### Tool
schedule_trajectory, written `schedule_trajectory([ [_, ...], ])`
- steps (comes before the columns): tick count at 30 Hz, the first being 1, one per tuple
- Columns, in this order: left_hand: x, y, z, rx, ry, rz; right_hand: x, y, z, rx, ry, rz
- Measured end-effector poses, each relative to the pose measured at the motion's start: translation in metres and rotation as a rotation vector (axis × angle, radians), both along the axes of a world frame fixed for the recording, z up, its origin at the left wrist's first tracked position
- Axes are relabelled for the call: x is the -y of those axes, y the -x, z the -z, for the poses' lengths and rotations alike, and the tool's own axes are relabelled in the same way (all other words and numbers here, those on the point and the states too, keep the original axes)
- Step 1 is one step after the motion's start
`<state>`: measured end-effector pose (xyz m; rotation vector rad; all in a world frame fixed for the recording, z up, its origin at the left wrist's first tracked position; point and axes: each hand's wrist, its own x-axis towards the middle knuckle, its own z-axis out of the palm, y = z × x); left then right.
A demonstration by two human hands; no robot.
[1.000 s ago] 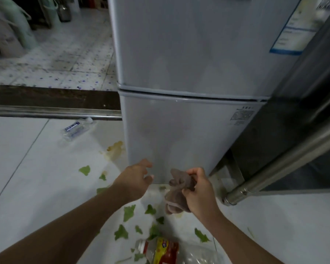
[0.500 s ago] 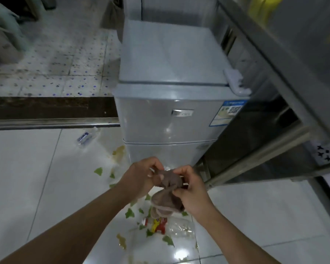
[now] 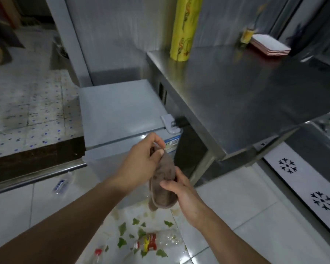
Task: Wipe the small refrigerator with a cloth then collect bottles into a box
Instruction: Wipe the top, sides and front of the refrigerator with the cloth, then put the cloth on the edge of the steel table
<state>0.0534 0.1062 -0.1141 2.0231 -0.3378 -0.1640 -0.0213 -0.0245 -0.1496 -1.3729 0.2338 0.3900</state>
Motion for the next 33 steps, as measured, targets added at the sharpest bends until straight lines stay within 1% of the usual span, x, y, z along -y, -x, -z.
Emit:
schedule_trajectory([
  [2,0.016,-0.008,-0.013,0.012,0.029,-0.047,0.012,0.002,-0.011,0.026,0.082,0.034],
  [5,0.036,-0.023,-0.031,0.006,0.061,-0.149,0.038,0.0,-0.029,0.108,0.237,0.171],
  [8,0.059,-0.037,-0.048,-0.101,0.152,-0.206,0.072,-0.01,-0.05,0.276,0.365,0.311],
  [11,0.088,-0.053,-0.068,-0.279,0.33,-0.263,0.106,-0.026,-0.072,0.368,0.432,0.452],
  [13,0.104,-0.065,-0.078,-0.38,0.404,-0.212,0.124,-0.041,-0.081,0.386,0.453,0.512],
  [14,0.111,-0.071,-0.08,-0.386,0.397,-0.173,0.133,-0.049,-0.083,0.399,0.478,0.541],
  [16,0.124,-0.076,-0.081,-0.352,0.336,-0.116,0.146,-0.064,-0.083,0.397,0.59,0.566],
  [17,0.13,-0.078,-0.078,-0.33,0.274,-0.106,0.152,-0.069,-0.081,0.36,0.695,0.542],
  [20,0.137,-0.078,-0.062,-0.271,0.062,-0.125,0.165,-0.071,-0.069,0.204,1.08,0.359],
  [22,0.134,-0.075,-0.047,-0.233,-0.005,-0.143,0.167,-0.066,-0.065,0.214,1.225,0.31],
  [26,0.123,-0.065,-0.028,-0.164,-0.085,-0.165,0.163,-0.052,-0.065,0.321,1.37,0.267],
  [29,0.113,-0.056,-0.025,-0.11,-0.146,-0.173,0.151,-0.046,-0.07,0.416,1.394,0.189],
  [33,0.099,-0.039,-0.03,-0.061,-0.225,-0.151,0.126,-0.037,-0.077,0.495,1.396,0.059],
])
